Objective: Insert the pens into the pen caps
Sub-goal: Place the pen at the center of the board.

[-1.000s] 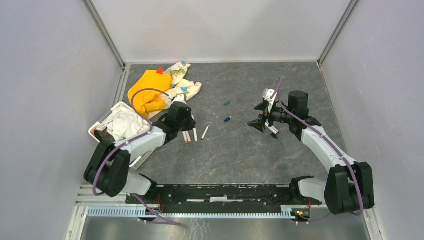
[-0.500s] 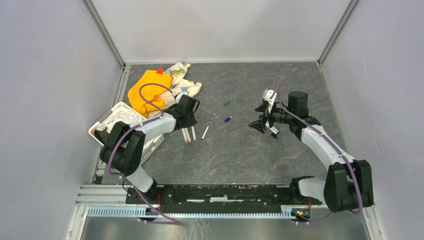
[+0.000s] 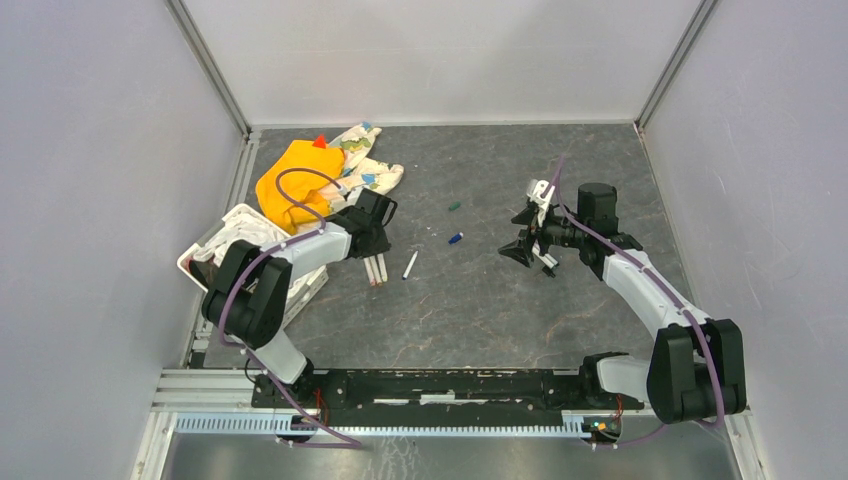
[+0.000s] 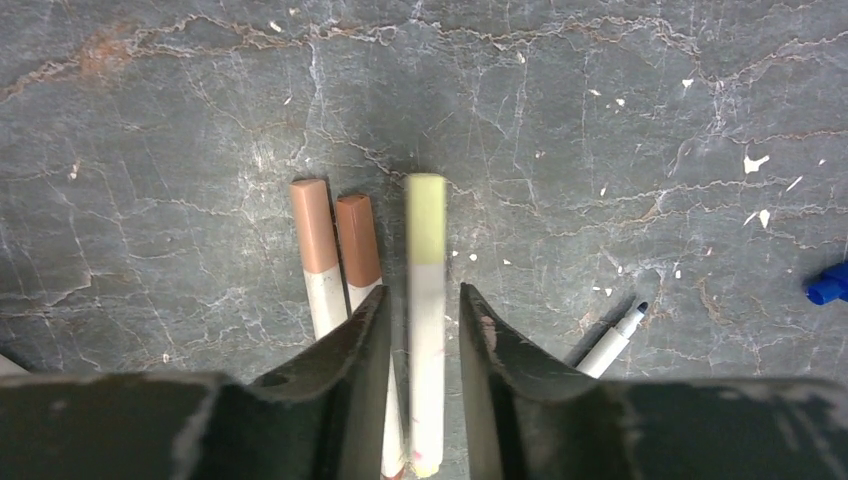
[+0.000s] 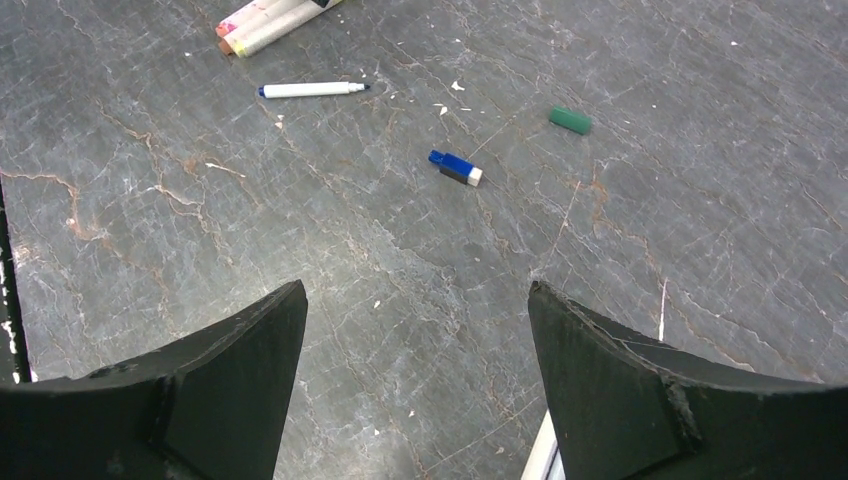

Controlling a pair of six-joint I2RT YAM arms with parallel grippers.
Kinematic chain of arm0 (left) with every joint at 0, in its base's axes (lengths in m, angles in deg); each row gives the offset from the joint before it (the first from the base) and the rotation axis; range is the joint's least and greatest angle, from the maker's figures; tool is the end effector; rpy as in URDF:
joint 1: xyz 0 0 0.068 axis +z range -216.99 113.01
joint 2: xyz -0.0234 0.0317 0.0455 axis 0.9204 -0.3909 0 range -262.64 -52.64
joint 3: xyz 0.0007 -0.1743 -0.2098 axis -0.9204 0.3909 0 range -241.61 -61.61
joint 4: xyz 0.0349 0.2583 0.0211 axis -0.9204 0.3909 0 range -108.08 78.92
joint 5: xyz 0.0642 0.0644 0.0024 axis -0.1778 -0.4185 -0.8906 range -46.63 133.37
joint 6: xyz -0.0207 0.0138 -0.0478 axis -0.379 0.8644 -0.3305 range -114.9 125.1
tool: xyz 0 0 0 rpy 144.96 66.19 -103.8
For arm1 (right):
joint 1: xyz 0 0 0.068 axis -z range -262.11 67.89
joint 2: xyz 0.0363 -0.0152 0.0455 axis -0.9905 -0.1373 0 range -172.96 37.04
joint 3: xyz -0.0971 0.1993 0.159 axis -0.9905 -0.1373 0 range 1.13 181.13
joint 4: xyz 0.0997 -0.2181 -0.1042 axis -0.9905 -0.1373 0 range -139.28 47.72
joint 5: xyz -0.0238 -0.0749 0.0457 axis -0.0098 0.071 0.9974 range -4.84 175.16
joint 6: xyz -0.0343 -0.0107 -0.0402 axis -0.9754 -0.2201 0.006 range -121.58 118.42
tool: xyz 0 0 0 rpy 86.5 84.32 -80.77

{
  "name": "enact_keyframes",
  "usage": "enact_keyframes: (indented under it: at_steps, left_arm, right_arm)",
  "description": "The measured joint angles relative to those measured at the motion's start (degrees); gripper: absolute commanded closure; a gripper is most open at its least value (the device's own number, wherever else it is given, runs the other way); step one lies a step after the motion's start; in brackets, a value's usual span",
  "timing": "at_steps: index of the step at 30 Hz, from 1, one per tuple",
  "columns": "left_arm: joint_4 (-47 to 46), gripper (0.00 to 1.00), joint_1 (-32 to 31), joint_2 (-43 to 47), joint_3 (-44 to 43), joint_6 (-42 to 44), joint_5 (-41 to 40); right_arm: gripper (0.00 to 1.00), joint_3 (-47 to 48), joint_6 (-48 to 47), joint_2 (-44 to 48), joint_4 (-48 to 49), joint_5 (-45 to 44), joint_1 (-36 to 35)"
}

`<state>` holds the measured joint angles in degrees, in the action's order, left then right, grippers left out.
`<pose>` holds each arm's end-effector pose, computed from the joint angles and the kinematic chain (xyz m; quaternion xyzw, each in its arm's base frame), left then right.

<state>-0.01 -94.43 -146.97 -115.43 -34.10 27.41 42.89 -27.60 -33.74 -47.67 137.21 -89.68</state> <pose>0.2901 -0.1395 0.1708 -0.1350 0.9444 -0.0357 0.2975 0.2497 0.0615 0.2422 -0.4256 0.7019 0.3159 0.4758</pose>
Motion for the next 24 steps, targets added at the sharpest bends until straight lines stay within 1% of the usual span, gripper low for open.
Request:
enact_keyframes:
  at_steps: [6,11,14,18,24]
  left_arm:
    - [0.37,0.61,0.00,1.64,0.00,0.00,0.00]
    - [0.74,0.61,0.00,4.96,0.00,0.04,0.20]
    - [0.61,0.61,0.00,7.43,0.00,0.24,1.73]
    - [-2.60,0.59,0.00,11.37,1.11,2.23,6.54]
    - [-11.56,0.58,0.00,15.63,7.21,5.27,17.70]
  right_arm:
    - [0.13,0.00,-0.48,0.00,-0.37,0.22,0.59]
    - [0.13,0.00,-0.83,0.02,-0.70,0.46,1.33]
    - [0.13,0.00,-0.90,0.35,-0.81,0.68,2.03]
    - [0.13,0.00,-0.90,1.22,-0.74,1.55,2.64]
    - [0.13,-0.70,-0.81,2.38,0.59,2.80,3.50]
